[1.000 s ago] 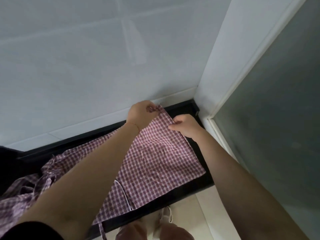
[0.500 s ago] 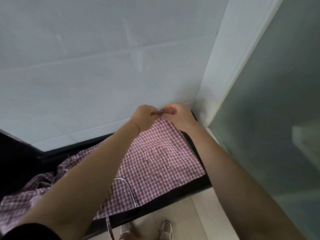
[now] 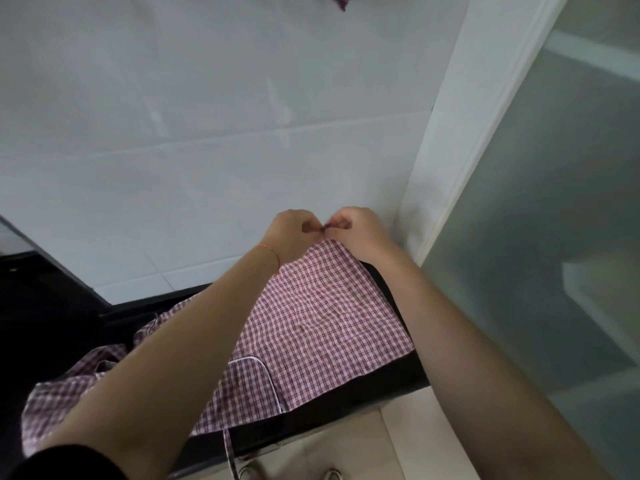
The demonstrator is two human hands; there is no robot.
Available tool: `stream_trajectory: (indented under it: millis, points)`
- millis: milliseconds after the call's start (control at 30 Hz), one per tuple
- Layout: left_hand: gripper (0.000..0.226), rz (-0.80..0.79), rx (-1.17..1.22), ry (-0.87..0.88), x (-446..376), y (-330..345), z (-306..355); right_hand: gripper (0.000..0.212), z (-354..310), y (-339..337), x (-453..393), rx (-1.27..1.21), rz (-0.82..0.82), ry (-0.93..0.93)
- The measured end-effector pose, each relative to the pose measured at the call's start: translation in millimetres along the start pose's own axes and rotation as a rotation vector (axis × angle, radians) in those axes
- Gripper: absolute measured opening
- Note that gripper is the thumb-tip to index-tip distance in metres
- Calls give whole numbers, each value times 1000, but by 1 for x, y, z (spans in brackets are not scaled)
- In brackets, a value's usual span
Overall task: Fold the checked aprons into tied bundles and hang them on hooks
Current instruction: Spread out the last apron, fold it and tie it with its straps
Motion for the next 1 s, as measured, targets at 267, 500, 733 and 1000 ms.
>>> stream_trajectory:
  millis: [267, 500, 733, 1000]
  points:
    - [18, -117, -156, -191, 15, 3, -45, 10, 15, -13, 0, 116, 397, 171]
    - [27, -95, -113, -224, 19, 9, -69, 14, 15, -13, -18, 351, -57, 178]
    - [34, -413, -414, -371, 40, 25, -107, 20, 27, -3, -25, 507, -17, 153]
    - [30, -466, -232, -499, 40, 22, -134, 17, 44, 0, -23, 430, -621, 499]
Point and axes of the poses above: each hand's wrist, its own x-axis away from the middle knuckle, its own y-axis out of the palm, z = x × y, the point moved 1 cm from there along -x, towards the middle knuckle
